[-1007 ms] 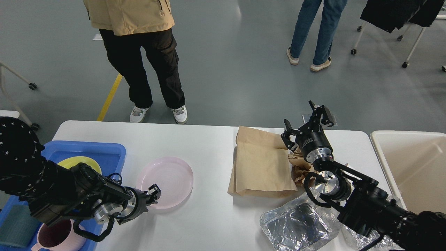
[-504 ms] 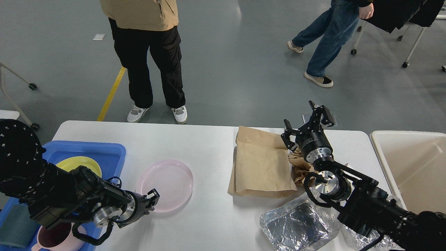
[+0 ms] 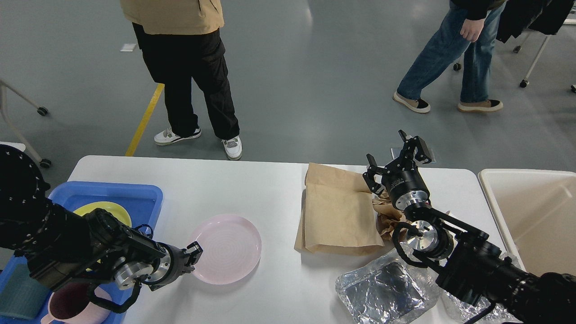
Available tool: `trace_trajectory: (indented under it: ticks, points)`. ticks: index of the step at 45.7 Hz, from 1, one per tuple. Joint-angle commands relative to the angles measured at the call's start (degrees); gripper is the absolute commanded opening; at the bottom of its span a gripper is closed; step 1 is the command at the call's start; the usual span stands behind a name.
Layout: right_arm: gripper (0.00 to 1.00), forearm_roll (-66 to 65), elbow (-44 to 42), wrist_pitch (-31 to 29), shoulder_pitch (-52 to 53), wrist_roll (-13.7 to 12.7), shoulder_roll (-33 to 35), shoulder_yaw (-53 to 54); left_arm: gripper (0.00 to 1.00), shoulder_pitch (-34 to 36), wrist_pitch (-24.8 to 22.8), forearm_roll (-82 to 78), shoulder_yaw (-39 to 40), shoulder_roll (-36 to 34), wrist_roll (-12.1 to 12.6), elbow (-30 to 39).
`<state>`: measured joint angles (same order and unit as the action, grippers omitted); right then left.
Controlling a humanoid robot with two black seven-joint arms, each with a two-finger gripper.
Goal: Tidy desktop
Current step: 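Lift the pink plate with the left gripper and carry it over the tray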
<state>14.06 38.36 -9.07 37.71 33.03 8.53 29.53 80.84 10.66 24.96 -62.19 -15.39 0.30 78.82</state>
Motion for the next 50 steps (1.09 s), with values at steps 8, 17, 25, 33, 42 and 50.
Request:
trace_trajectory:
  ticks: [8, 17, 25, 33, 42, 50]
  points:
    - [1.00, 0.00, 0.04, 0.01, 0.00, -0.07, 0.00, 0.00, 0.00, 13.63, -1.43, -0.26, -2.93, -5.79, 3.82, 8.10]
    - [1.00, 0.00, 0.04, 0.01, 0.00, 0.02, 0.00, 0.00, 0.00, 25.76, -13.99, -0.26, -11.10, -7.55, 11.65, 8.63]
    - [1.00, 0.00, 0.04, 0.01, 0.00, 0.02, 0.00, 0.00, 0.00, 33.06, -23.48, -0.44, -15.76, -11.86, 11.83, 7.23]
    - [1.00, 0.00, 0.04, 0.01, 0.00, 0.02, 0.00, 0.00, 0.00, 37.63, -27.10, -1.14, -19.28, -12.56, 11.83, 6.87]
    - [1.00, 0.00, 0.04, 0.01, 0.00, 0.02, 0.00, 0.00, 0.00, 32.73, -26.57, -1.32, -19.46, -13.00, 11.13, 6.44]
    - [1.00, 0.00, -0.04, 0.01, 0.00, 0.02, 0.00, 0.00, 0.00, 19.90, -22.80, -1.32, -18.58, -16.95, 10.60, -1.02]
